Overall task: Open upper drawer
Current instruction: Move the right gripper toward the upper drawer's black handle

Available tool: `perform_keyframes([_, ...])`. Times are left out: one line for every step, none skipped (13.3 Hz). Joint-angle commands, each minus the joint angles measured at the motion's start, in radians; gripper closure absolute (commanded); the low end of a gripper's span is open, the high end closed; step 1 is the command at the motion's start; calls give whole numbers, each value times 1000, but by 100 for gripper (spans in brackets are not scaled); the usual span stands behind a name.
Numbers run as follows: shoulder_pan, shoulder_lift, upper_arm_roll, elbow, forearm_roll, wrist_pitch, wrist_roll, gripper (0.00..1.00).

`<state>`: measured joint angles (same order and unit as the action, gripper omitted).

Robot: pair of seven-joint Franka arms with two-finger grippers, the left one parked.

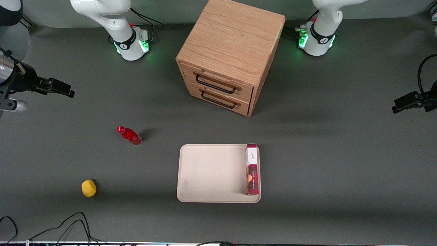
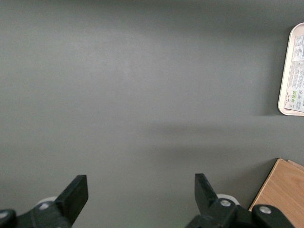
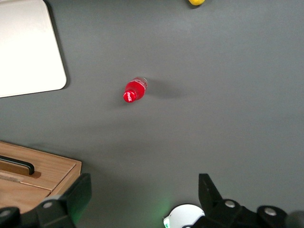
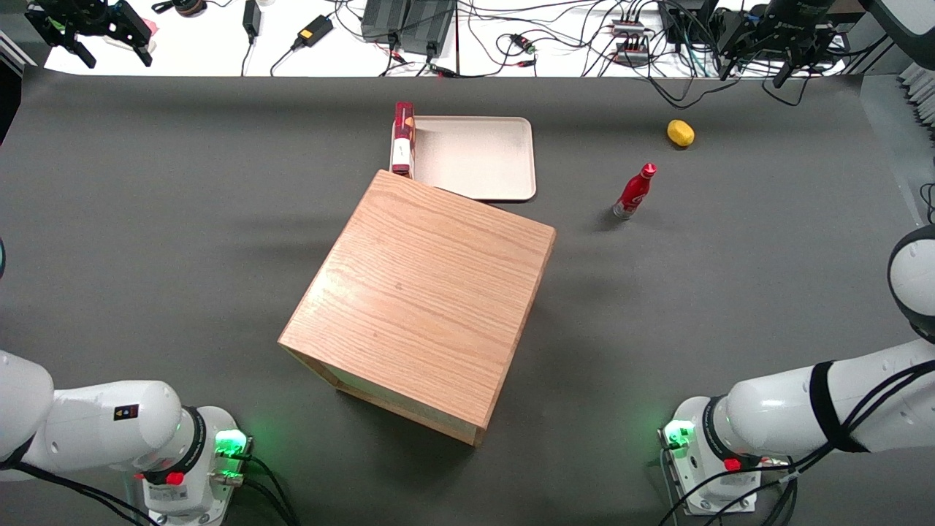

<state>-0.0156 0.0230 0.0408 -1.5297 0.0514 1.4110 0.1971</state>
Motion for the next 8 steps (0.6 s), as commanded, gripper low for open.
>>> perform_keyframes([2, -32, -4, -23, -4, 13, 24, 0])
perform_keyframes([5, -26, -2, -11, -2, 11, 16, 0])
perform_keyframes([12, -15, -2, 6, -2, 9, 16, 0])
perform_keyframes([23, -5, -1, 16, 10, 5, 16, 0])
perform_keyframes([34, -3, 2, 14, 45, 5, 15, 0])
perform_keyframes([37, 0, 4, 17, 82, 5, 15, 0])
perform_keyframes([39, 6, 4, 20, 120, 9, 15, 0])
perform_keyframes([39, 12, 4, 20, 154, 17, 13, 0])
